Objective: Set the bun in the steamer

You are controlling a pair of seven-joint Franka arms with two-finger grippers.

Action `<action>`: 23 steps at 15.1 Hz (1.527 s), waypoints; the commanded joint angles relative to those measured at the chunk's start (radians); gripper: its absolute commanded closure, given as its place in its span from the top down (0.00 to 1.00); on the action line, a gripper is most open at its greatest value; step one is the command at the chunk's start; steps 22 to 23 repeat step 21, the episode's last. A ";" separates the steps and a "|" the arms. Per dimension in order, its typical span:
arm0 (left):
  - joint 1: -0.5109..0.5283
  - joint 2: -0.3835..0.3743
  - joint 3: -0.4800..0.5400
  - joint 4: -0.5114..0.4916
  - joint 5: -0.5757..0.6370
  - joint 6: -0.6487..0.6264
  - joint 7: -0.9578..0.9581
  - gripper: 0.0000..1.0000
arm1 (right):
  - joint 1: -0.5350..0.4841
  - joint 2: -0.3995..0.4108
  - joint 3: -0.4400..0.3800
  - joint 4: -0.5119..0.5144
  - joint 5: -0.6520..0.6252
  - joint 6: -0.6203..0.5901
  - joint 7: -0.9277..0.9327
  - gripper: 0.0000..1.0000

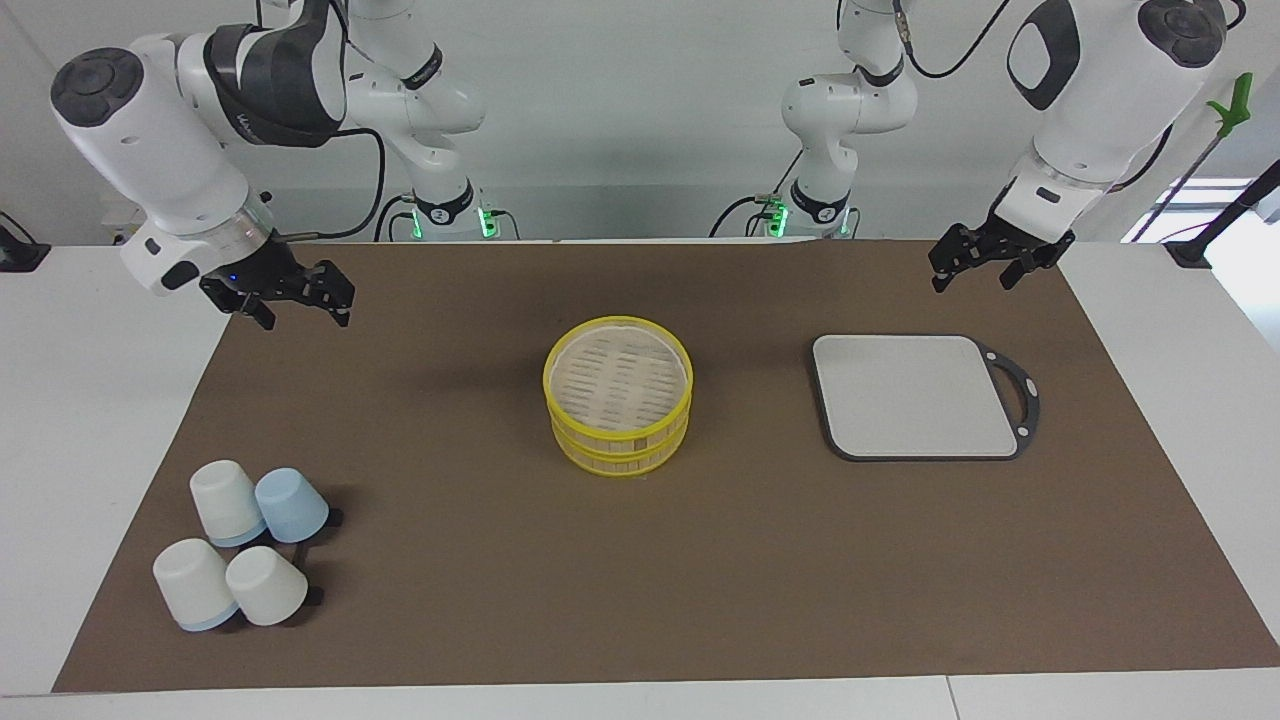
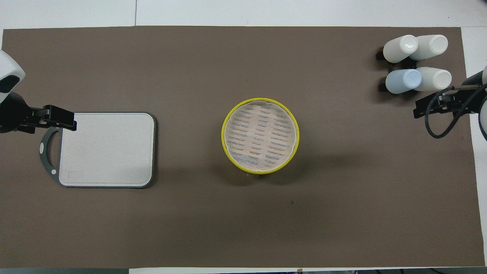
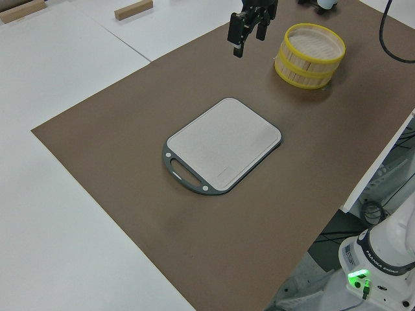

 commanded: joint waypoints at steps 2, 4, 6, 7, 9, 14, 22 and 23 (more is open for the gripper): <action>0.010 -0.024 -0.006 -0.025 0.019 0.018 0.011 1.00 | -0.017 -0.025 0.011 -0.033 -0.027 0.044 -0.022 1.00; 0.010 -0.024 -0.006 -0.025 0.019 0.018 0.011 1.00 | -0.017 -0.026 0.011 -0.032 -0.038 0.058 -0.022 1.00; 0.010 -0.024 -0.007 -0.025 0.019 0.018 0.011 1.00 | -0.017 -0.028 0.011 -0.032 -0.042 0.060 -0.022 1.00; 0.010 -0.024 -0.006 -0.025 0.019 0.018 0.011 1.00 | -0.015 -0.028 0.011 -0.032 -0.042 0.060 -0.024 1.00; 0.010 -0.024 -0.006 -0.025 0.019 0.018 0.011 1.00 | -0.015 -0.029 0.011 -0.032 -0.042 0.060 -0.022 1.00; 0.010 -0.024 -0.006 -0.025 0.019 0.018 0.011 1.00 | -0.015 -0.029 0.011 -0.026 -0.042 0.065 -0.016 1.00; 0.010 -0.024 -0.007 -0.025 0.019 0.018 0.011 1.00 | -0.017 -0.026 0.012 -0.020 -0.039 0.065 -0.012 1.00; 0.010 -0.024 -0.007 -0.025 0.019 0.018 0.011 1.00 | -0.017 -0.026 0.012 -0.020 -0.039 0.065 -0.012 1.00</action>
